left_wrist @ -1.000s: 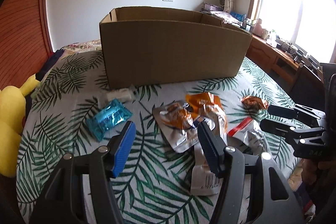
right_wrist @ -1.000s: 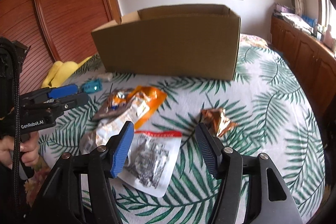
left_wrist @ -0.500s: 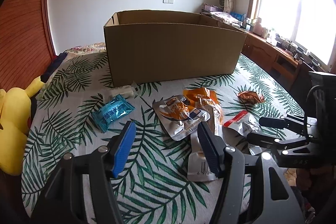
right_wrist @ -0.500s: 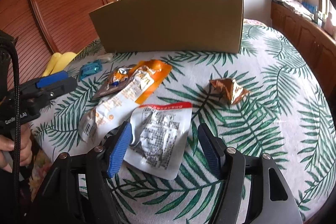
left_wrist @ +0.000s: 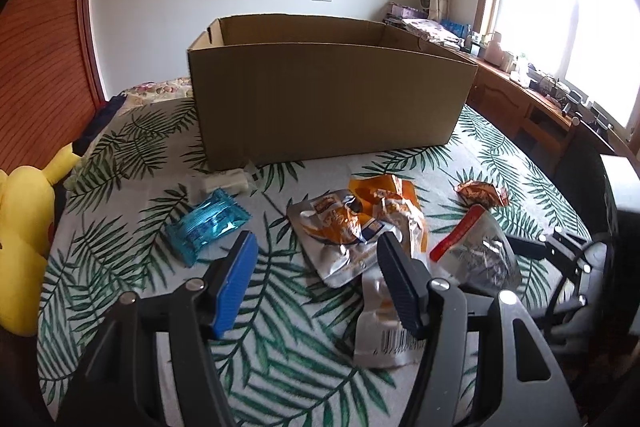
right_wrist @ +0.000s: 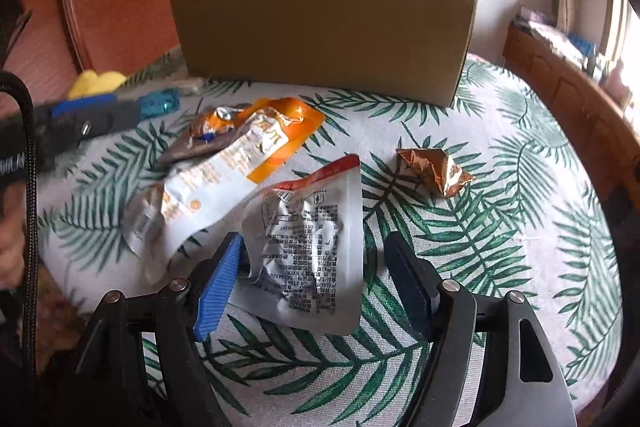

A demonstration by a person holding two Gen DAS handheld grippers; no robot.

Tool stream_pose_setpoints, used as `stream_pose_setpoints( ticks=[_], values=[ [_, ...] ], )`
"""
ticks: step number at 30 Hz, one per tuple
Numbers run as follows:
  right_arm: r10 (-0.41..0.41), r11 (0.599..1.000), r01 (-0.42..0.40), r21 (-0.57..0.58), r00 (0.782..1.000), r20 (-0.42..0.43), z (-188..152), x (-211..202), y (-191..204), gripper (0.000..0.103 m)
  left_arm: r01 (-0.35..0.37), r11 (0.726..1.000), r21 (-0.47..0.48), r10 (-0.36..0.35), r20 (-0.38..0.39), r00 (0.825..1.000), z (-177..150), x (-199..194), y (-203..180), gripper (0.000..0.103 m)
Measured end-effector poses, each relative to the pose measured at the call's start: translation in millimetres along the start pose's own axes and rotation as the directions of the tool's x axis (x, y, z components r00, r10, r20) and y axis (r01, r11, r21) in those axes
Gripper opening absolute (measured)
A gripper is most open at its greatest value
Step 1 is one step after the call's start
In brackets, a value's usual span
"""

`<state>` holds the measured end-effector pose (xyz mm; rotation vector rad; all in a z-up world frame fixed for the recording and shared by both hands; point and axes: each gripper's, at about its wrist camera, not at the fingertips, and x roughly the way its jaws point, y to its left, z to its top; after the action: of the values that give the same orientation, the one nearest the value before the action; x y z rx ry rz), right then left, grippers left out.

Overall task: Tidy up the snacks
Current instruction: 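Withdraw both tools from the box back toward the remaining snacks, then grasp the silver-orange pouch with the left tool while the right tool grasps the silver printed pouch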

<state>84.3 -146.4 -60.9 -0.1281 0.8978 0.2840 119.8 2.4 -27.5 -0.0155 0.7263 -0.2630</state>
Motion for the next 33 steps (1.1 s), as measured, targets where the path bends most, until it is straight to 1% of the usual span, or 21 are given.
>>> stream_pose_setpoints(
  ticks=[6,8,12,14,18,23,28,33],
  values=[
    [-0.005,1.000,0.005,-0.005,1.000,0.017,-2.8,0.7,-1.5,0.074,0.032,0.999,-0.021,-0.033,-0.046,0.998,13.0,27.5,-5.3,0.067],
    [-0.009,1.000,0.009,-0.001,1.000,0.028,-3.8,0.6,-2.0,0.072,0.026,0.999,-0.026,-0.028,-0.064,0.998,15.8,35.8,-6.0,0.067],
    [-0.005,1.000,0.005,0.000,0.999,0.047,-6.6,0.1,-2.2,0.072,0.021,0.999,-0.036,-0.024,-0.092,0.995,22.0,50.0,-6.3,0.067],
    [-0.006,1.000,0.006,0.000,0.999,0.051,-6.5,-0.7,-1.2,0.072,0.013,0.999,-0.042,-0.018,-0.113,0.993,24.3,56.7,-6.7,0.067],
    [-0.005,1.000,0.005,0.000,0.998,0.058,-7.5,-2.3,-0.1,0.072,-0.014,1.000,-0.017,0.012,-0.140,0.990,24.1,65.8,-11.6,0.067],
    [-0.006,1.000,0.006,-0.001,0.998,0.063,-8.4,-3.8,1.2,0.072,-0.056,0.998,0.014,0.057,-0.179,0.982,15.8,72.9,-11.2,0.065],
    [-0.007,1.000,0.006,0.001,0.997,0.071,-9.2,-3.9,0.9,0.072,-0.057,0.998,0.004,0.057,-0.181,0.982,12.2,69.1,-0.8,0.064],
    [-0.009,1.000,0.009,0.003,0.997,0.073,-8.8,-3.3,0.8,0.072,-0.048,0.999,0.012,0.050,-0.177,0.983,19.5,72.0,0.4,0.064]
  ],
)
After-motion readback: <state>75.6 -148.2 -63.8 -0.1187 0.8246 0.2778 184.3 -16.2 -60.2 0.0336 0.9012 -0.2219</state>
